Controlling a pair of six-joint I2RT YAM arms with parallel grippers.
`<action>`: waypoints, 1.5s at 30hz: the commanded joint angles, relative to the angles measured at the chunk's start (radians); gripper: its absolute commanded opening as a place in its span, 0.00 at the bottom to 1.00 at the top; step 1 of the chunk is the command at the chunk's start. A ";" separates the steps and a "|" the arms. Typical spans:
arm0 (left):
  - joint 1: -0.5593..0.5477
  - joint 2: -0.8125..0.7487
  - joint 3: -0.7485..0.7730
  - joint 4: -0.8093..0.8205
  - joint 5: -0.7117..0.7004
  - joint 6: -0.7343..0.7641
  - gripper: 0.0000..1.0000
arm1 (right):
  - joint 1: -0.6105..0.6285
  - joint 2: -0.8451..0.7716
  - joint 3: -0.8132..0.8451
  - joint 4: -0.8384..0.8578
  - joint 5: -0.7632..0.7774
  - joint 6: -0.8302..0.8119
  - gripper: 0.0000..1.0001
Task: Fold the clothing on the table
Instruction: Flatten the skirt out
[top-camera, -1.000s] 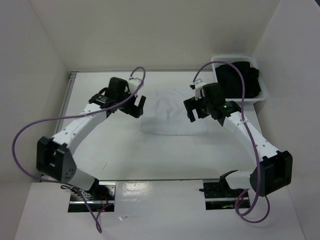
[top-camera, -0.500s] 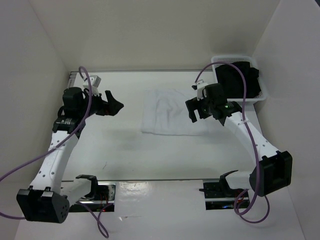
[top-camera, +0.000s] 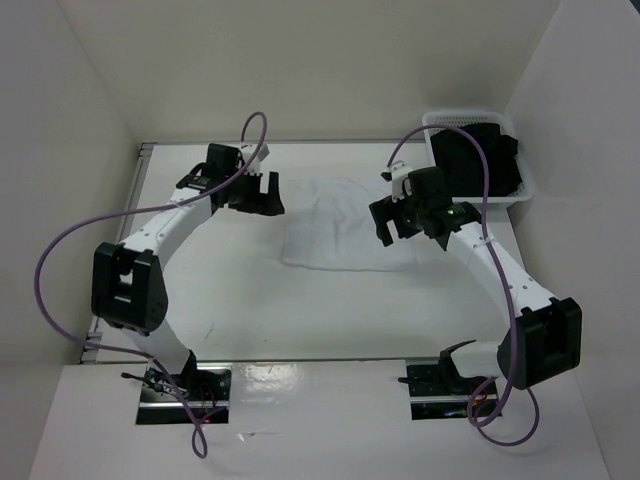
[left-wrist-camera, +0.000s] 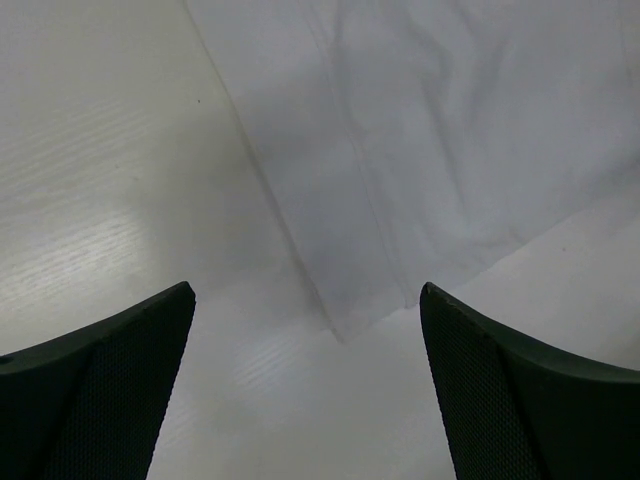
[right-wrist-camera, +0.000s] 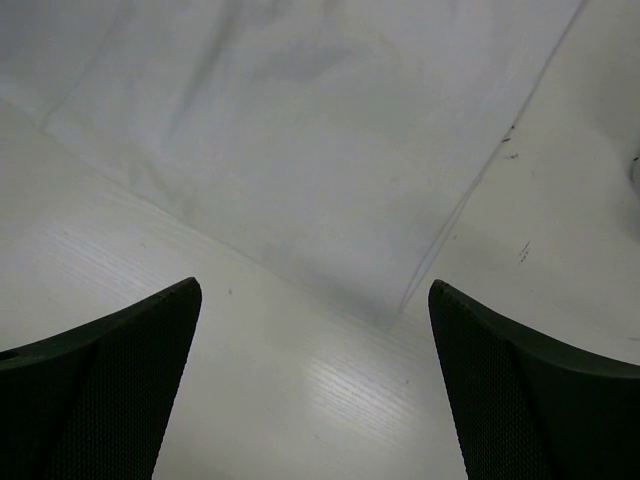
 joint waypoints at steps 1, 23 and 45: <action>-0.017 0.085 0.110 -0.013 -0.084 0.015 0.99 | -0.006 0.001 -0.009 0.035 -0.019 -0.012 0.98; -0.307 0.239 0.056 0.097 -0.199 0.012 0.99 | -0.006 0.289 0.181 0.041 0.188 0.014 0.98; -0.328 0.334 0.038 0.094 -0.288 -0.058 0.99 | -0.092 0.932 0.780 0.040 0.231 0.039 0.98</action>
